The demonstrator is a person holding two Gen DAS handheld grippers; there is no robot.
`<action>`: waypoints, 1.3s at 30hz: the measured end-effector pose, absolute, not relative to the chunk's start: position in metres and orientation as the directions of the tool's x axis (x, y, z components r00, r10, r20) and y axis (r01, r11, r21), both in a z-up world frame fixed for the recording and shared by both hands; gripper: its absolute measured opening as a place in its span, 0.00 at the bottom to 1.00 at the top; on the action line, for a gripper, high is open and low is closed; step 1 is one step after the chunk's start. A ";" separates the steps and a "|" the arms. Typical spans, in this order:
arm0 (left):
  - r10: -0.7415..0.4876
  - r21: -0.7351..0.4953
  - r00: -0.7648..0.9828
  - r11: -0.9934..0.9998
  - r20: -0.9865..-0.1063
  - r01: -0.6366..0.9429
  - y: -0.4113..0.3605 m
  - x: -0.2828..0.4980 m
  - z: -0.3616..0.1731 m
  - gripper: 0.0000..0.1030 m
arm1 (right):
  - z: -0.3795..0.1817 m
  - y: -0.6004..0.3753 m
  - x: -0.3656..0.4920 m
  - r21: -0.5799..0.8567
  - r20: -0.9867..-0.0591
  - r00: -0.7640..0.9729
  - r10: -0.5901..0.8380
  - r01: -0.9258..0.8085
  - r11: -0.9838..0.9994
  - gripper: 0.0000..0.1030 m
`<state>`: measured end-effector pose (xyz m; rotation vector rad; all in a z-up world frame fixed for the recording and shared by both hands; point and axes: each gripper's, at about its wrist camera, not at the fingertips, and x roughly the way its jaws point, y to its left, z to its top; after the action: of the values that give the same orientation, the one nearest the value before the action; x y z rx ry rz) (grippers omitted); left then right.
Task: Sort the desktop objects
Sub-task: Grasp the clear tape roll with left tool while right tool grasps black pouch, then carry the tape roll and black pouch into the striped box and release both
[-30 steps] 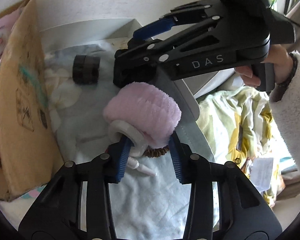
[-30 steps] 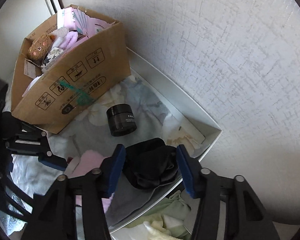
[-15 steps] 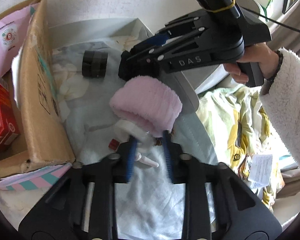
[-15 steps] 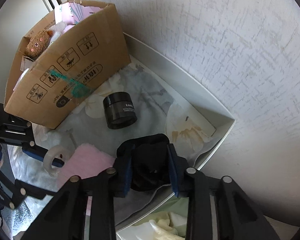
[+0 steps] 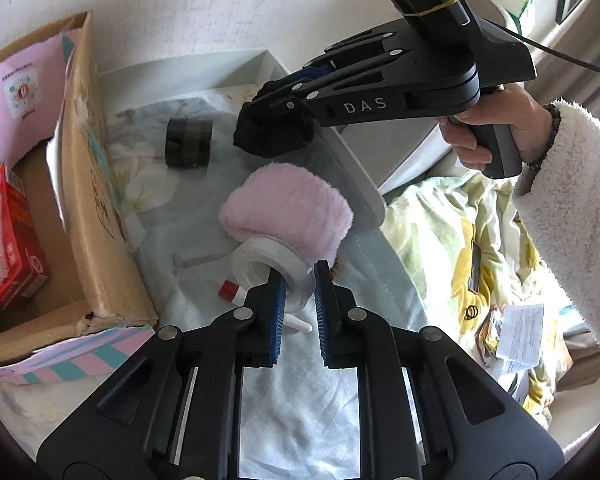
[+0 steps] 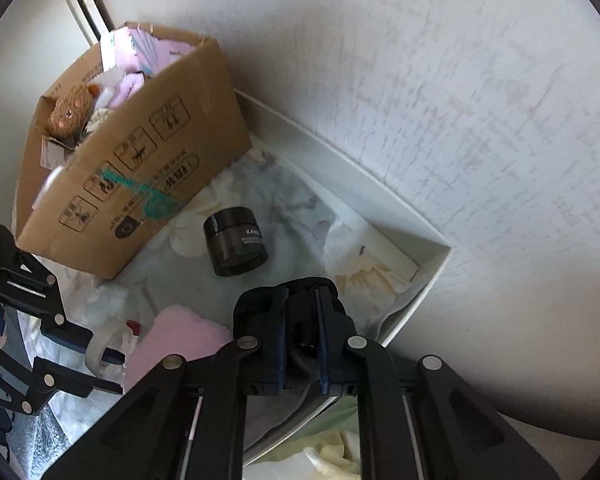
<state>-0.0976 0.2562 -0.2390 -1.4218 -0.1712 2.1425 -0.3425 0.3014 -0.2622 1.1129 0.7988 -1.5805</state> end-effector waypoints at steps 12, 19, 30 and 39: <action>0.571 -0.444 -0.314 -0.805 -0.758 -0.394 0.242 -0.087 -0.190 0.12 | -0.208 0.319 -0.321 -0.029 -0.909 -0.186 -0.373 0.921 -0.389 0.11; 0.625 -0.504 -0.321 -0.772 -0.712 -0.387 0.215 -0.085 -0.152 0.12 | -0.176 0.305 -0.281 -0.064 -0.902 -0.229 -0.367 0.909 -0.411 0.11; 0.554 -0.427 -0.416 -0.828 -0.721 -0.363 0.150 -0.082 -0.097 0.12 | -0.112 0.262 -0.231 -0.097 -0.883 -0.248 -0.398 0.927 -0.361 0.11; 0.305 -0.211 -0.474 -0.947 -0.826 -0.241 0.074 -0.101 -0.111 0.12 | -0.118 0.185 -0.199 -0.042 -0.862 -0.203 -0.464 0.941 -0.335 0.11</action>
<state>-0.1012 0.0745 -0.1110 -1.3944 -0.0935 2.4519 -0.1989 0.1846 -0.1176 0.9609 0.7322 -1.7344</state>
